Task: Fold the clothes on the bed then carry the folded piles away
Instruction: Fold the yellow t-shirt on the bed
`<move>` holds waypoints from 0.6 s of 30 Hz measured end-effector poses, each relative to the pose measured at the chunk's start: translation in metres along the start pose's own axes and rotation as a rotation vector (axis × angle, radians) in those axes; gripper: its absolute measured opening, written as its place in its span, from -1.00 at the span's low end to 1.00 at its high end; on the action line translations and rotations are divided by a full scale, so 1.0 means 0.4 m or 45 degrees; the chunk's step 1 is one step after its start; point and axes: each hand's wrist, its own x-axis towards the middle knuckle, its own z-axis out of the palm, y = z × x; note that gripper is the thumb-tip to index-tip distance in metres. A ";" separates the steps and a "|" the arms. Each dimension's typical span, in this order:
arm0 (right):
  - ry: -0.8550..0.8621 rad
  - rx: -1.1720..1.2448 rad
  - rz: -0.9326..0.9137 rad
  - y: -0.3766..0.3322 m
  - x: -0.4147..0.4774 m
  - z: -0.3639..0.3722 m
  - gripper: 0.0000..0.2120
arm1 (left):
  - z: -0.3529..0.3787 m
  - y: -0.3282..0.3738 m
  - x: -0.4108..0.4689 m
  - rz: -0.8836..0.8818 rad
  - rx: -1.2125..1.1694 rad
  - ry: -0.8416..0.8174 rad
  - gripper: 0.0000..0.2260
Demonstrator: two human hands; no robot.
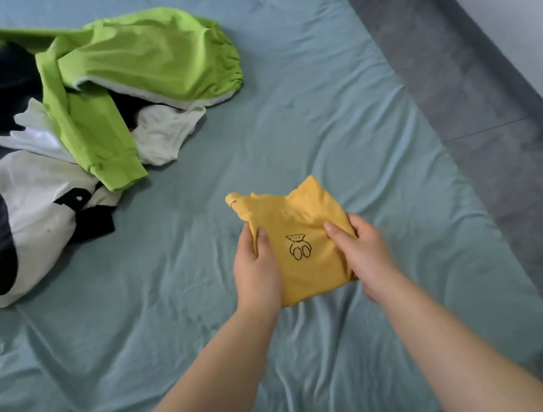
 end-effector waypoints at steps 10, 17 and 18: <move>-0.022 -0.185 0.279 0.214 0.105 -0.040 -0.44 | 0.045 -0.225 0.087 -0.161 0.471 -0.133 -0.23; 0.038 -1.183 0.060 0.184 0.076 -0.011 -0.53 | -0.025 -0.232 0.103 -0.159 0.717 -0.323 -0.24; 0.035 -1.274 -0.013 0.169 0.066 0.007 -0.50 | -0.057 -0.228 0.100 -0.163 0.769 -0.308 -0.29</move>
